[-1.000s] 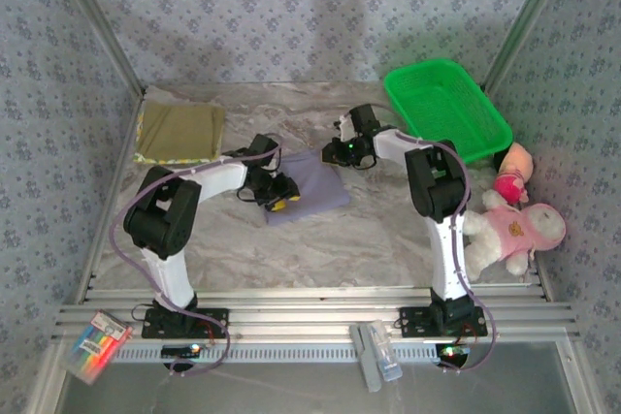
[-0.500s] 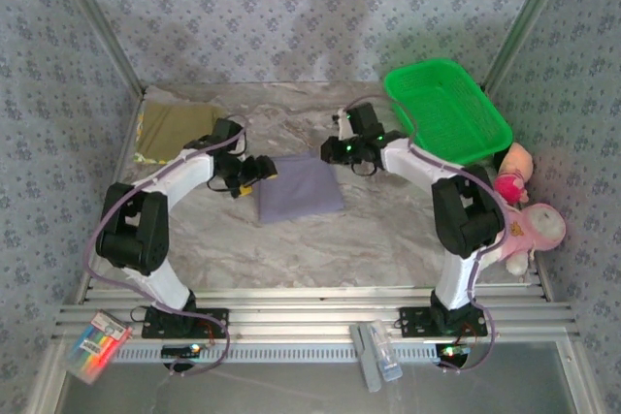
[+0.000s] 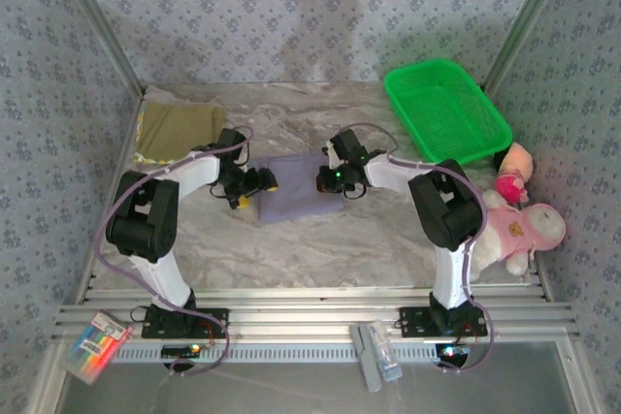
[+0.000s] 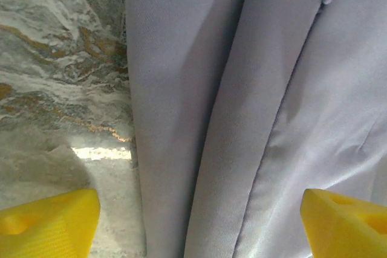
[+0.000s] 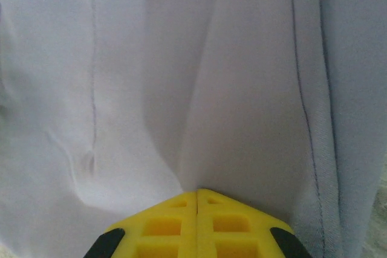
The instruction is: Fold and stack the skirts
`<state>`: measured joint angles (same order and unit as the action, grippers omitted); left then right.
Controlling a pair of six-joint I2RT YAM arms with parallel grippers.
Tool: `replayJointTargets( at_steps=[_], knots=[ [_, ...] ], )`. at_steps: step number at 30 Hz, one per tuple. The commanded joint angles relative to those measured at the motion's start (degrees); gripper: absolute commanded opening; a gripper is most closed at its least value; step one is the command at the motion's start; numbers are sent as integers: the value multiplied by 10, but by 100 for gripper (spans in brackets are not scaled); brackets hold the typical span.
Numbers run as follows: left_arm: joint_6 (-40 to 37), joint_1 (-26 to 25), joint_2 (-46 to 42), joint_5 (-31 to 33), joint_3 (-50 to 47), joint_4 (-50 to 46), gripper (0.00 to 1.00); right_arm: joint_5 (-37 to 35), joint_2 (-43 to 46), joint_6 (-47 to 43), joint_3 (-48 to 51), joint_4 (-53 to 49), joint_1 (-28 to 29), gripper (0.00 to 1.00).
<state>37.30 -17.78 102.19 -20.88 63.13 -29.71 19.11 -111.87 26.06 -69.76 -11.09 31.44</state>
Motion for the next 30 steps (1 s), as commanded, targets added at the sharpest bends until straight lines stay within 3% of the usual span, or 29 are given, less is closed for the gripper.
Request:
replayJointTargets(
  at_steps=[1, 6, 9, 15, 21, 26, 30],
  knots=[
    [-14, -2, 14, -14, -3, 13, 86, -13, -15, 18, 1, -12, 4, 0],
    [-24, -3, 38, -62, -4, 36, 85, -12, -28, 28, -2, -16, 5, 0],
    [-23, -4, 39, -59, -6, 42, 84, -10, -33, 31, -4, -19, 5, 0],
    [-18, -6, 24, -87, -7, 70, 69, -10, -33, 34, -2, -16, 5, 0],
    [-17, -8, 9, -2, 1, 35, 57, -10, -35, 35, -2, -17, 5, 0],
    [-16, -9, 25, 18, 0, 21, 47, -9, -34, 35, -1, -17, 5, 0],
    [-9, -12, 27, 39, -2, 17, 30, -11, -33, 36, 1, -15, 5, 0]
  ],
)
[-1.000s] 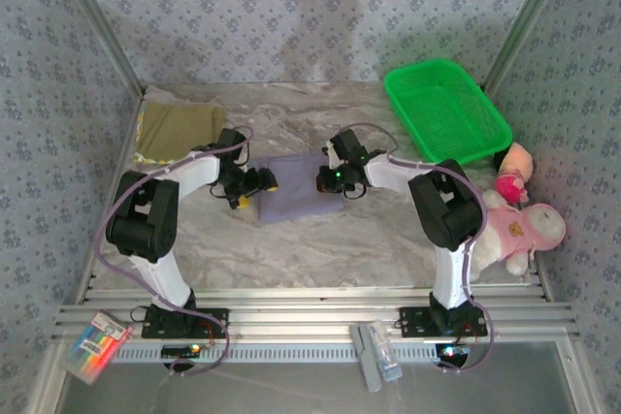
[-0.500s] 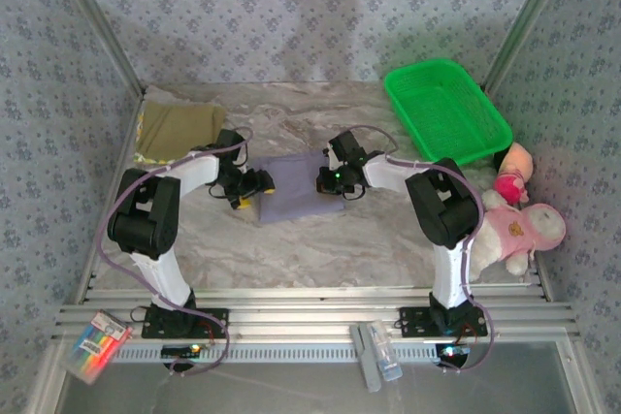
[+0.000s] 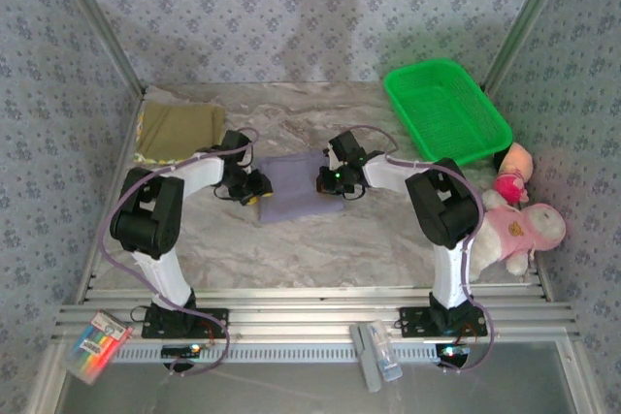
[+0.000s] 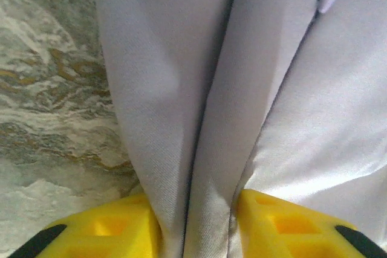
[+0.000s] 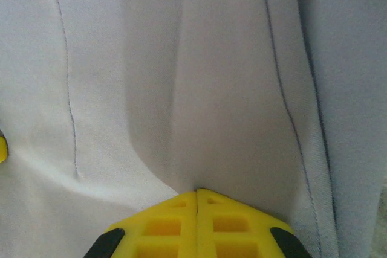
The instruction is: Fold and stack the skirts
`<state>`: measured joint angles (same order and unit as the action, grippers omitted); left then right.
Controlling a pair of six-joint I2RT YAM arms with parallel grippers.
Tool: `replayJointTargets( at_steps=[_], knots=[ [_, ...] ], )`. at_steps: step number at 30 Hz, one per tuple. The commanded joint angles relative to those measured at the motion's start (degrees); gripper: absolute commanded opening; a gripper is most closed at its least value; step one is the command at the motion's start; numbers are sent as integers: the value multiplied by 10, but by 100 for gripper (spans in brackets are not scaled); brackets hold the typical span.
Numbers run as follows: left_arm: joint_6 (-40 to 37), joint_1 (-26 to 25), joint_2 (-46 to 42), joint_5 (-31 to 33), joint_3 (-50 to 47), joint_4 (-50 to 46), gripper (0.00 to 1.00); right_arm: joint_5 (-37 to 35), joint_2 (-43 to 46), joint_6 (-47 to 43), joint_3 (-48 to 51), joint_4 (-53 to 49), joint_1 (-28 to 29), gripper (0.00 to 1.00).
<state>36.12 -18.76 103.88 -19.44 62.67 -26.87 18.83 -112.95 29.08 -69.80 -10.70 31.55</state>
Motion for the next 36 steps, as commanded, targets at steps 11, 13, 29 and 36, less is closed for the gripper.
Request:
replayJointTargets(
  at_steps=[11, 13, 29, 36],
  knots=[
    [3, -30, -11, 90, 20, -30, 0, -1, -1, -4, -7, -17, 3, 0],
    [-5, -41, -15, 137, 36, -53, 0, -10, 30, -13, -10, -10, 0, 17],
    [-214, -72, 39, 509, 254, -243, 0, -318, 263, -97, 10, -10, -50, 100],
    [-302, -32, 85, 596, 361, -284, 0, -327, 307, -80, 38, -10, -73, 100]
  ],
)
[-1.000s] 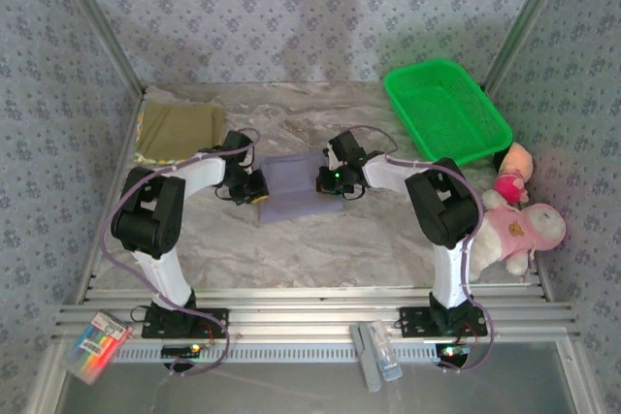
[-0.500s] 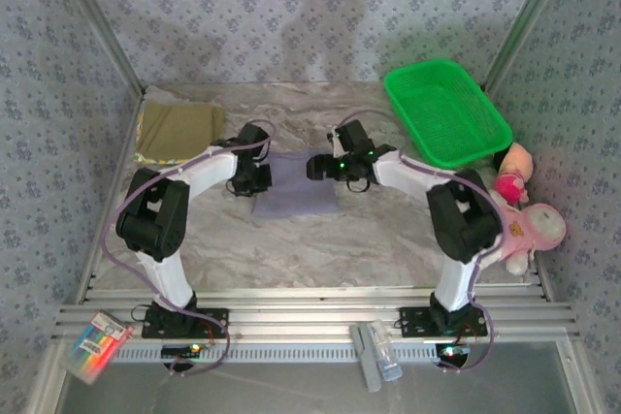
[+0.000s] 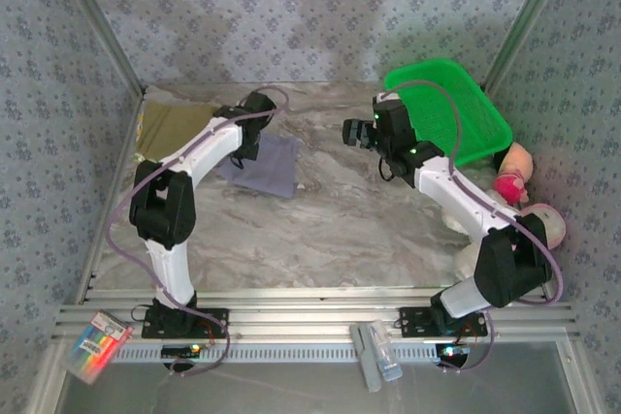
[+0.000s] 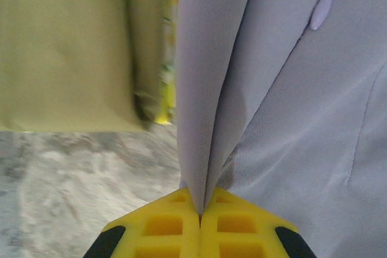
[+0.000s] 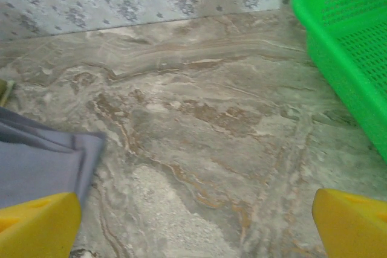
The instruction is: Fold and stack the skirts
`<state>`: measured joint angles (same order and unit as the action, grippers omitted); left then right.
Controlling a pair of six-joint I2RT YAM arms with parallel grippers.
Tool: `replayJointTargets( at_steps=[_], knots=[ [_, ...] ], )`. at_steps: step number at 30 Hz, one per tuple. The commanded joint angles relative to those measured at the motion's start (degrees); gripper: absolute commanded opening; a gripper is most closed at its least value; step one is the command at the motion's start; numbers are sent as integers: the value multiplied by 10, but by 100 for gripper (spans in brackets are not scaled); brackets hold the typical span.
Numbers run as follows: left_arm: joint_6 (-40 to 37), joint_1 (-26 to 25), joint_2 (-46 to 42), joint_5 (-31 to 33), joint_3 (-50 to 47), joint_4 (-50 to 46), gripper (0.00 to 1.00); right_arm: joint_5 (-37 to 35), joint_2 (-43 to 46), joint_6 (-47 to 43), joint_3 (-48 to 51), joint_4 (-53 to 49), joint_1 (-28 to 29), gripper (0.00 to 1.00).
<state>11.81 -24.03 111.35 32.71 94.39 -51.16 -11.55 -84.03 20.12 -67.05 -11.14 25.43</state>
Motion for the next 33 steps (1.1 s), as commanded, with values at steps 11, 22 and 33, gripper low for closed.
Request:
replayJointTargets(
  at_steps=[11, 22, 33],
  knots=[
    [-144, 88, 28, 26, 169, -31, 0, 36, 19, 72, 23, 3, -46, 100],
    [-186, 151, 47, -85, 302, -54, 0, 66, 24, 93, 29, -3, -71, 100],
    [-253, 271, 71, -314, 354, -139, 0, 69, 26, 102, 33, -15, -83, 100]
  ],
)
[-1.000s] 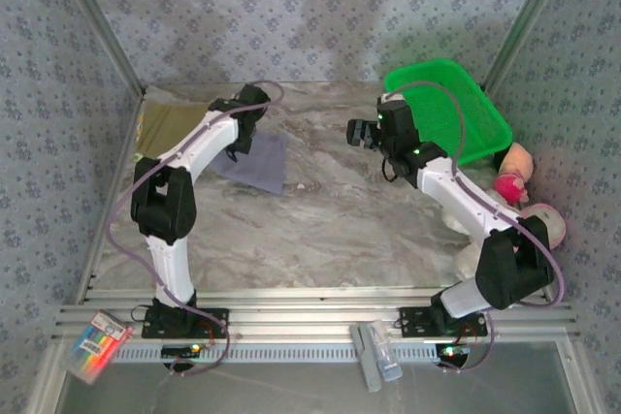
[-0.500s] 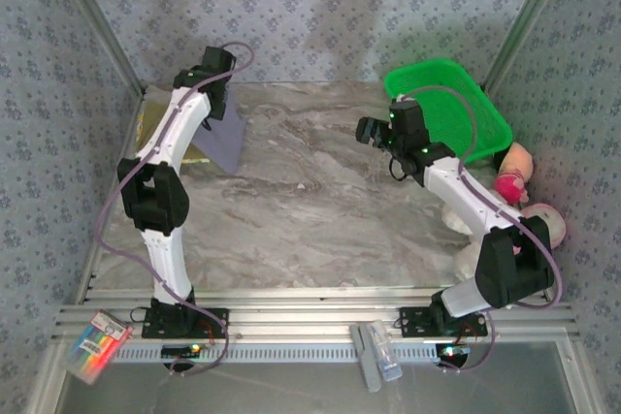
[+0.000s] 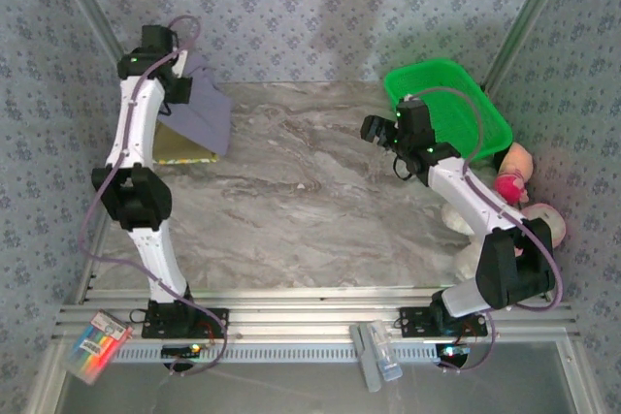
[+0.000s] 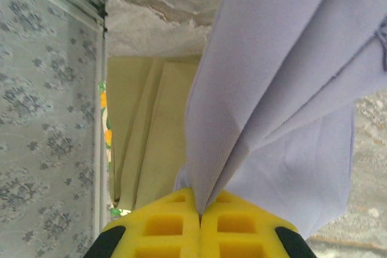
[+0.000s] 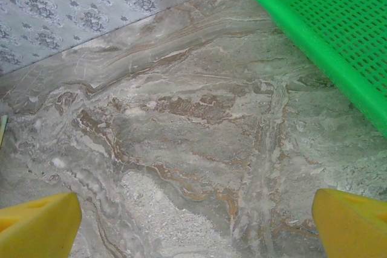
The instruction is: Fold and stack the skirts
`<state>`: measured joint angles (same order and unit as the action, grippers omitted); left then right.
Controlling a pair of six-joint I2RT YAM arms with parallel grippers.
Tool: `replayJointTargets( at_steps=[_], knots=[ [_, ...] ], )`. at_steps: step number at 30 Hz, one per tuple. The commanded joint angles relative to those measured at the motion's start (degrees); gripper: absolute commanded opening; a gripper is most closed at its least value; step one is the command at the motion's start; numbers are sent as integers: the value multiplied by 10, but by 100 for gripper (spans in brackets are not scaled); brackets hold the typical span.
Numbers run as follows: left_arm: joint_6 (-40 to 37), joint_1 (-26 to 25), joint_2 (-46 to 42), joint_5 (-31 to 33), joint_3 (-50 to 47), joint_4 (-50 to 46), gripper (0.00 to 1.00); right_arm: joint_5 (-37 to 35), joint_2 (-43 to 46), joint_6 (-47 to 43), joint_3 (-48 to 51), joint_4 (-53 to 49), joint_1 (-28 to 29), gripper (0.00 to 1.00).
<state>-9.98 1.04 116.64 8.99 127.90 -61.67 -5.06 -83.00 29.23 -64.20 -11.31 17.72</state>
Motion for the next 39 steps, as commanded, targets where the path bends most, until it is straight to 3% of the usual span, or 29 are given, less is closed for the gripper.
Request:
replayJointTargets(
  at_steps=[1, 10, 14, 17, 26, 28, 31, 35, 37, 39],
  knots=[
    [-42, 33, 24, -88, 21, -36, 0, 4, 16, 12, 3, -16, -7, 100],
    [-75, 113, 89, -119, 56, -19, 0, -3, 24, 19, -1, -39, -11, 100],
    [-98, 136, 137, -137, 117, -50, 0, -10, 33, 28, 3, -48, -10, 100],
    [-112, 151, 171, -154, 169, -82, 0, -20, 42, 31, 3, -62, -10, 100],
    [-103, 162, 196, -163, 155, -75, 1, -49, 77, 24, 6, -115, -11, 100],
    [-83, 166, 194, -144, 142, -60, 20, -55, 88, 15, 12, -118, -12, 100],
    [-40, 179, 186, -141, 142, -51, 34, -63, 107, 3, 22, -117, -17, 100],
    [49, 205, 151, -144, 126, -22, 62, -70, 128, -10, 40, -117, -35, 100],
    [100, 215, 114, -146, 88, 10, 83, -71, 135, -20, 50, -114, -51, 100],
    [149, 218, 54, -159, 9, 64, 96, -78, 142, -43, 66, -108, -68, 100]
  ],
)
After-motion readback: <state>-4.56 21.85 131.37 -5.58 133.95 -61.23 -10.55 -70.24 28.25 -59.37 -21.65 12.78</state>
